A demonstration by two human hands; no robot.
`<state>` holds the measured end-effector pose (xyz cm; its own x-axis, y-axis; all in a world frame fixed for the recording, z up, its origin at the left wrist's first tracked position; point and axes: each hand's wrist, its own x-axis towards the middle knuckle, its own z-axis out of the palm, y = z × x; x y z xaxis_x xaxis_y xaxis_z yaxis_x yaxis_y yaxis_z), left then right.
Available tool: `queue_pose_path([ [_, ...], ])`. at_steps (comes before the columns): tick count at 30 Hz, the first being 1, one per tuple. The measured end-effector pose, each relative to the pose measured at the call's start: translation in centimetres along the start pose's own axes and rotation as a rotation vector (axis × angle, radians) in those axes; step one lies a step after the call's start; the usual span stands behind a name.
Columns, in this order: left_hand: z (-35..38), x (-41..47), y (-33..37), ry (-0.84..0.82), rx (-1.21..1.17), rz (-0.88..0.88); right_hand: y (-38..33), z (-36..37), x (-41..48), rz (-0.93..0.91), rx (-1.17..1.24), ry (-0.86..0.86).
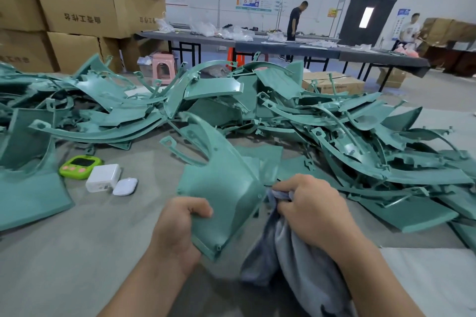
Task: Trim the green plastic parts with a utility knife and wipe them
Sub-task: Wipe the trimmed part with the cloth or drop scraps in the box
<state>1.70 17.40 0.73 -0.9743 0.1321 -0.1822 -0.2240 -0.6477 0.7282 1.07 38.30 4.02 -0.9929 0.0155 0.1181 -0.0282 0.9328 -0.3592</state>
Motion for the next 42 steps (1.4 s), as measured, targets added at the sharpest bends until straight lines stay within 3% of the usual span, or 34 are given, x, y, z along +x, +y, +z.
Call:
queue_pose_path([
  [5, -1.0, 0.6, 1.0, 0.082, -0.004, 0.069, 2.1, -1.1, 0.5, 0.195, -0.261, 0.338],
  [8, -1.0, 1.1, 0.3, 0.219, 0.203, 0.253, 0.8, -0.6, -0.2, 0.025, 0.022, 0.449],
  [11, -0.6, 1.2, -0.7, 0.226, 0.607, 0.480, -2.9, 1.1, -1.8, -0.144, 0.668, 0.082],
  [13, -0.2, 0.9, -2.1, 0.019, 0.814, 0.514, -4.6, 2.7, -2.0, -0.238, 0.991, -0.129],
  [15, -0.2, 0.6, -3.1, -0.178, 1.005, 0.457, -5.1, 3.5, -1.7, -0.185, 1.148, -0.161],
  [18, -0.1, 0.1, -2.3, -0.274, 1.146, 0.372, -3.7, 3.7, -1.3, 0.038, 1.383, -0.201],
  [20, 0.0, 0.1, -1.6, -0.319, 1.160, 0.378, -2.7, 3.5, -0.9, 0.163, 1.385, -0.204],
  [22, 0.0, 0.3, -1.7, -0.194, 1.271, 0.519, -2.0, 3.3, -0.4, 0.235, 1.349, -0.129],
  [24, -0.1, 0.6, -2.0, 0.065, 1.374, 0.668, -1.6, 2.9, -0.3, 0.200, 1.374, -0.104],
  [27, -0.4, 0.8, -1.5, 0.209, 1.270, 0.597, -1.2, 2.1, -0.6, 0.079, 1.314, -0.149],
  [31, -0.1, 0.9, -1.2, 0.170, 0.784, 0.435, -0.6, 1.6, -0.8, -0.034, 1.244, -0.338],
  [38, -0.3, 0.6, -0.6, 0.010, 0.800, 0.532, -1.6, 1.5, -0.5, 0.103, 1.329, -0.064],
  [40, -0.5, 0.6, -0.4, 0.009, 0.848, 0.555, -1.9, 1.5, -0.3, 0.091, 1.307, -0.030],
  [42, -0.3, 0.7, -0.5, 0.035, 0.732, 0.520, -1.9, 1.6, -0.1, 0.112, 1.375, 0.015],
])
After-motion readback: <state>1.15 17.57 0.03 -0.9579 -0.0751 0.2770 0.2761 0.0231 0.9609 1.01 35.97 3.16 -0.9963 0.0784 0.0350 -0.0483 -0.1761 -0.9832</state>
